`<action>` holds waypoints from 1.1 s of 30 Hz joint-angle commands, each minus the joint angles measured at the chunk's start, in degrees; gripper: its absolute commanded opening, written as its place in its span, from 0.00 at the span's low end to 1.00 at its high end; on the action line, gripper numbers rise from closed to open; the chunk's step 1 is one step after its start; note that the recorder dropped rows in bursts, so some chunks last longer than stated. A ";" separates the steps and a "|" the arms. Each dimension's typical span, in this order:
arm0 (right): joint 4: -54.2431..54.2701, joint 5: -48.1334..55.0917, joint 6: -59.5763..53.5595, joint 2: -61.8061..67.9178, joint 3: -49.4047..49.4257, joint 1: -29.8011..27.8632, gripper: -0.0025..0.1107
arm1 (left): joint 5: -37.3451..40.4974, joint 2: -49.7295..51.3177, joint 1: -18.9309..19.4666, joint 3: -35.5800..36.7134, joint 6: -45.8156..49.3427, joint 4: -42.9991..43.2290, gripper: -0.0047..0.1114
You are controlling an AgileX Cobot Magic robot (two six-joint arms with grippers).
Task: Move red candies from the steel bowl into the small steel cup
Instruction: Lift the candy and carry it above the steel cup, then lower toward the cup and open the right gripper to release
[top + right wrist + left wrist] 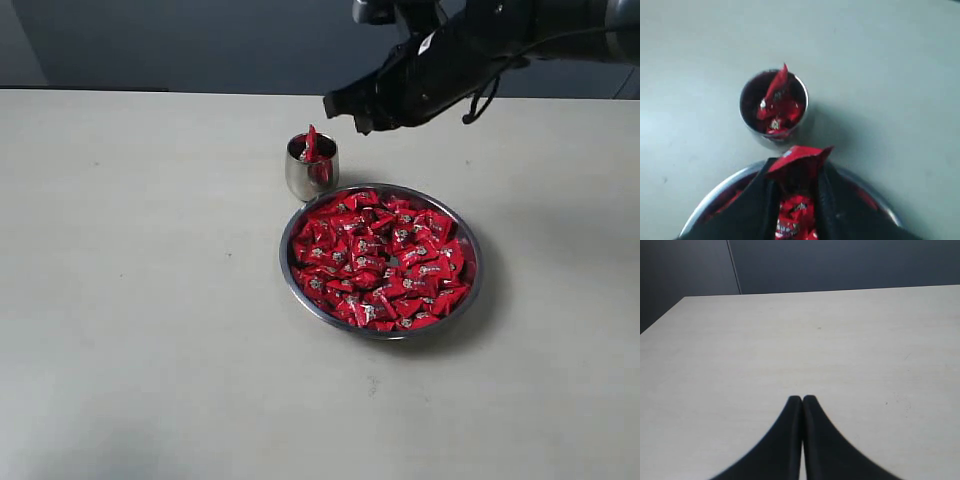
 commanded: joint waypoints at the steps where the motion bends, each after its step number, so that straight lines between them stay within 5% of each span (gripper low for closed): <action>1: 1.10 -0.24 -2.95 1.57 -3.72 -0.15 0.01 | -0.45 -0.27 -0.27 0.26 -0.08 0.13 0.04; 11: 14.11 1.52 -15.82 8.31 -9.53 0.99 0.01 | -0.45 -0.27 -0.27 0.26 -0.08 0.13 0.04; 33: 14.30 4.91 -16.30 22.07 -23.24 3.27 0.01 | -0.45 -0.27 -0.27 0.26 -0.08 0.13 0.04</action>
